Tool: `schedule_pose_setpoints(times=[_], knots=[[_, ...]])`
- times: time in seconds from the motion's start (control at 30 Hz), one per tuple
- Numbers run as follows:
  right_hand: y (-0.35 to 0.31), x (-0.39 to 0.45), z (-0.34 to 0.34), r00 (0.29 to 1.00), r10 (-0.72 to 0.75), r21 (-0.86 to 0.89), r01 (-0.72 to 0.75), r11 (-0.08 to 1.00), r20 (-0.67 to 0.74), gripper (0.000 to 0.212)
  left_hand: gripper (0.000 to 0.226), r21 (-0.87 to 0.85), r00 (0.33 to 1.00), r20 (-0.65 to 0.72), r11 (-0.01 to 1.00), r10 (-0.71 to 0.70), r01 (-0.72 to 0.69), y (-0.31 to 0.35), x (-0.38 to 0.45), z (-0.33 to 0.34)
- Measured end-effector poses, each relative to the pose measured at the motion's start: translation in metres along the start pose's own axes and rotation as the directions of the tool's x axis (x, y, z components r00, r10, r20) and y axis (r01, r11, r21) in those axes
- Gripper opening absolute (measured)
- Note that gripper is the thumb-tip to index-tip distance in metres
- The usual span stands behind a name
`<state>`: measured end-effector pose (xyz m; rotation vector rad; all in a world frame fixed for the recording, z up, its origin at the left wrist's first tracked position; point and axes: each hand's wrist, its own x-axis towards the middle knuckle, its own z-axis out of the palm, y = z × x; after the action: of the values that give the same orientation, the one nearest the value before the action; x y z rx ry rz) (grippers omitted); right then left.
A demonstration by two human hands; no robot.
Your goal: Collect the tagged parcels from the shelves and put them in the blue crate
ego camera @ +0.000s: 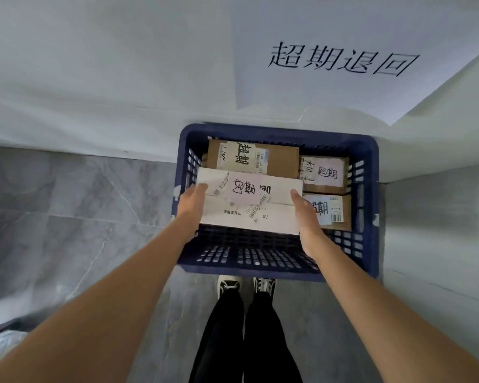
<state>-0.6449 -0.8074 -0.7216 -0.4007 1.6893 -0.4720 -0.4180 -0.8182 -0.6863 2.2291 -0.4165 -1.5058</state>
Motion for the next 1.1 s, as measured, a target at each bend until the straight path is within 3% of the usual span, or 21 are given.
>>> schedule_pose_setpoints(times=[0.07, 0.17, 0.2, 0.3, 0.37, 0.8, 1.1], knots=[[0.001, 0.018, 0.004, 1.0, 0.007, -0.02, -0.006, 1.0, 0.023, 0.099, 0.053, 0.012, 0.999, -0.001, 0.999, -0.034, 0.035, -0.004, 0.017, 0.003], [0.003, 0.034, 0.009, 0.997, 0.058, -0.01, -0.058, 0.998, 0.057, 0.131, 0.049, -0.017, 0.997, -0.005, 0.997, -0.076, 0.076, -0.011, 0.031, 0.006], [0.004, 0.037, 0.01, 0.996, 0.064, -0.008, -0.064, 0.998, 0.061, 0.131, 0.047, -0.038, 0.997, -0.001, 0.996, -0.083, 0.083, -0.013, 0.034, 0.007], [0.003, 0.032, 0.013, 0.996, 0.082, -0.006, -0.082, 0.997, 0.04, 0.092, 0.045, -0.074, 0.995, 0.011, 0.992, -0.098, 0.099, -0.019, 0.039, 0.008], [0.008, 0.034, 0.012, 0.996, 0.089, -0.018, -0.089, 0.996, 0.004, 0.085, 0.05, -0.083, 0.995, 0.007, 0.992, -0.099, 0.099, -0.023, 0.042, 0.01], [0.011, 0.038, 0.018, 0.996, 0.041, -0.061, -0.046, 0.997, -0.076, 0.091, 0.057, -0.013, 1.0, 0.002, 1.0, -0.002, 0.002, -0.038, 0.039, 0.021], [0.008, 0.038, 0.024, 0.996, 0.083, -0.075, -0.086, 0.993, -0.043, 0.095, 0.053, -0.007, 0.999, -0.047, 1.0, 0.021, -0.021, -0.038, 0.049, 0.008]])
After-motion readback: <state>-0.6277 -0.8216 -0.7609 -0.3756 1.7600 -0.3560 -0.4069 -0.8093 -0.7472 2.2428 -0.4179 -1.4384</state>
